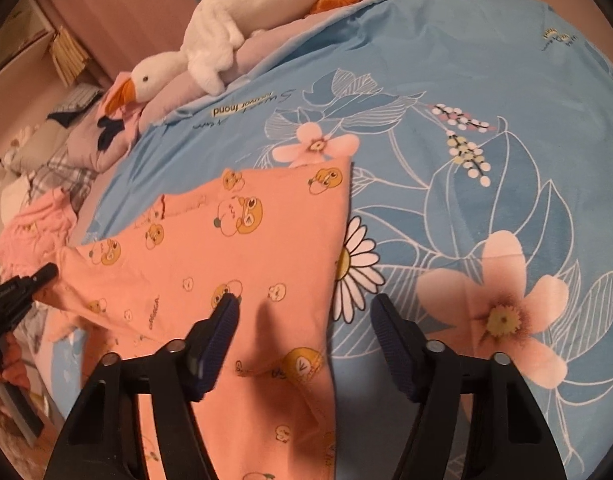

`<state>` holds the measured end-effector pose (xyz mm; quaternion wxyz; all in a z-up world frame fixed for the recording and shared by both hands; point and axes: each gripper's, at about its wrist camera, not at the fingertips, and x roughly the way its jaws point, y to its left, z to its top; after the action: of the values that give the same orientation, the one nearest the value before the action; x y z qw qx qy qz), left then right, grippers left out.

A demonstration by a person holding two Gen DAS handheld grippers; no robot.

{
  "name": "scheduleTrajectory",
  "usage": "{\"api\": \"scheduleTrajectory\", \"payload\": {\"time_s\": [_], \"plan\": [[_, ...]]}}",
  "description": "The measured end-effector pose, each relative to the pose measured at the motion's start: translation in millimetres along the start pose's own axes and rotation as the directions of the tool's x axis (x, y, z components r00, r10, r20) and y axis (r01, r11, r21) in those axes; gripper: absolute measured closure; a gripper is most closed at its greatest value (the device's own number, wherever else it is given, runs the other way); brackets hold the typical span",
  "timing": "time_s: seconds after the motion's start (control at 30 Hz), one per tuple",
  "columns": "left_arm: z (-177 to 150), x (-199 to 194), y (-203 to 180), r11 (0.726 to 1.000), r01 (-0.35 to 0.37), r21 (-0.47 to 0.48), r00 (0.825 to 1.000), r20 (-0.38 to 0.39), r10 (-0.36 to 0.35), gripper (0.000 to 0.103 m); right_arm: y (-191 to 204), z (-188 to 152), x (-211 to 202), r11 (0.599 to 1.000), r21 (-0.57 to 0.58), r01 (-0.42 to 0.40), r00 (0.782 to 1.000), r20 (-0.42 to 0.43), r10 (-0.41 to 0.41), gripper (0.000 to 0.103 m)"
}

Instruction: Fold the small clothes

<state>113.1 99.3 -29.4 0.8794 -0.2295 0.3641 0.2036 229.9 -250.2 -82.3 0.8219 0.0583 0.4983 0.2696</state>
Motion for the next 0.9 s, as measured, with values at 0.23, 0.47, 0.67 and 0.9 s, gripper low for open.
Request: {"api": "scheduleTrajectory", "payload": {"time_s": [0.23,0.47,0.67,0.9], "plan": [[-6,13,11,1.0,-0.019,-0.007,0.999,-0.034,0.019,0.099,5,-3,10,1.0,-0.027,0.013,0.999,-0.031,-0.013,0.058],[-11,20,16,0.999,-0.039,-0.008,0.998,-0.054,0.038,0.099,9,-5,9,0.996,-0.074,0.054,0.998,-0.011,-0.055,0.094],[-13,24,18,0.999,-0.046,-0.009,0.997,-0.063,0.045,0.099,10,-4,3,0.996,-0.074,0.053,0.999,0.015,-0.052,0.096],[-16,30,22,0.998,-0.058,-0.01,0.995,-0.082,0.057,0.099,10,-5,5,0.996,-0.069,0.059,0.998,0.012,-0.058,0.096]]}}
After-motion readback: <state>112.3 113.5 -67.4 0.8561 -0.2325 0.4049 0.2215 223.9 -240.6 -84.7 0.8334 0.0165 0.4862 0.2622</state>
